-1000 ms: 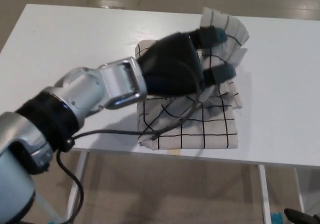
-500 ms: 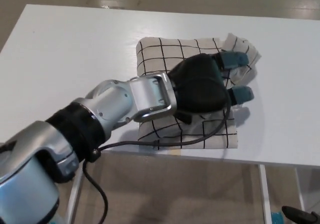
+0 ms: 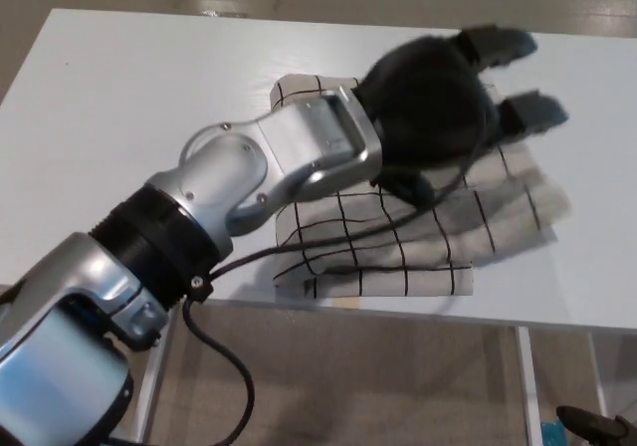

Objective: Use the left hand to fold a white towel with checkered patterns in half.

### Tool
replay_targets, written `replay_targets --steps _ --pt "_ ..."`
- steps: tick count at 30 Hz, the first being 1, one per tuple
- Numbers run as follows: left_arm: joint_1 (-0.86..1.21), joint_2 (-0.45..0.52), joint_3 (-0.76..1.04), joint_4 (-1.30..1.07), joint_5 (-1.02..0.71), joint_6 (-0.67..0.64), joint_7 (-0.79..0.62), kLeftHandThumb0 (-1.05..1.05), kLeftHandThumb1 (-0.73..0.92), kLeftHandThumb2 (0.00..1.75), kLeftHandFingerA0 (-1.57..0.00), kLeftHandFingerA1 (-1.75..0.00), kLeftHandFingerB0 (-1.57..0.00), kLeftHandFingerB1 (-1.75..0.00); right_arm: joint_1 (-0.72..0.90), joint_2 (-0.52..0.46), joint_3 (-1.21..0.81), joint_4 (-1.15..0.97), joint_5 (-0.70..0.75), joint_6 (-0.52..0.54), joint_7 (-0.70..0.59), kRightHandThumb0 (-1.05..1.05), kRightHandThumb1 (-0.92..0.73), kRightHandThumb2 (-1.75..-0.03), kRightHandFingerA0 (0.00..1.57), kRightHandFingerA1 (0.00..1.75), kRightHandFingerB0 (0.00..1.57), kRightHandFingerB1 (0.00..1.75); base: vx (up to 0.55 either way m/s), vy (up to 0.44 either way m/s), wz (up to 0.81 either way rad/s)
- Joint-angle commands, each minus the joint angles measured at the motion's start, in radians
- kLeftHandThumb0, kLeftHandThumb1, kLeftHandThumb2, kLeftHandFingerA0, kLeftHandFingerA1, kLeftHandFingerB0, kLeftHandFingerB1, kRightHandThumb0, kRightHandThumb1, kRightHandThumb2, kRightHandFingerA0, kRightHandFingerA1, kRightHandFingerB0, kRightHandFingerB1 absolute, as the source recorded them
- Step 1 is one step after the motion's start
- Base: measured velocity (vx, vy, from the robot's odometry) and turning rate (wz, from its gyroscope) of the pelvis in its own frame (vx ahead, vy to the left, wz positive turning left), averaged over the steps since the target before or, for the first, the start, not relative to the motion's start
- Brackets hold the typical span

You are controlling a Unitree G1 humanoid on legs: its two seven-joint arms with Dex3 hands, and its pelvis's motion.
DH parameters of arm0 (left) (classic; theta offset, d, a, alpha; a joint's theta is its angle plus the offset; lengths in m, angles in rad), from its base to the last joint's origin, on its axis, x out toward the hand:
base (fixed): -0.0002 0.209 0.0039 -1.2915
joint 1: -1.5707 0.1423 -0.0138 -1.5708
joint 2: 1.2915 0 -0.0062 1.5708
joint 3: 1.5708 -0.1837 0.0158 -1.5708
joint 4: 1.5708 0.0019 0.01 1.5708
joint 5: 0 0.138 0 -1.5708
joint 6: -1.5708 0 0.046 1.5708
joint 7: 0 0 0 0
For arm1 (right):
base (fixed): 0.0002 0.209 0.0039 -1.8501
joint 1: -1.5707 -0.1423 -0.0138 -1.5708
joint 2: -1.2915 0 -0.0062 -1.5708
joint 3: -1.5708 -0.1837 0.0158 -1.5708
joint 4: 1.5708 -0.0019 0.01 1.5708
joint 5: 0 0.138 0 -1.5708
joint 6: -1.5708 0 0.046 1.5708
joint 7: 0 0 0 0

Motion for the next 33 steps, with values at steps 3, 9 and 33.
replay_targets --steps 3,9,33 --pt "-0.204 0.001 0.605 -0.294 -1.004 0.422 -0.543 -0.93 0.5 0.8 0.0 -0.01 -0.02 -0.19 0.007 -0.002 0.01 0.04 -0.023 -0.034 -0.022 -0.21 -0.53 -0.55 0.66 0.51 0.61 0.52 0.0 0.0 0.0" --pt "-0.201 0.068 0.7 -0.362 -1.07 0.514 -0.591 -0.97 0.51 0.78 0.0 -0.03 -0.02 -0.2 0.012 0.0 0.01 0.063 -0.02 -0.063 -0.02 -0.23 -0.53 -0.55 0.66 0.51 0.61 0.52 0.0 0.0 0.0" --pt "1.235 0.273 1.044 -1.06 -1.637 0.243 -0.737 -0.51 0.37 0.67 -0.35 -0.43 -0.33 -0.4 0.019 -0.031 -0.137 -0.095 0.17 0.144 0.017 -0.18 -0.55 -0.56 0.59 0.52 0.57 0.52 0.0 0.0 0.0"
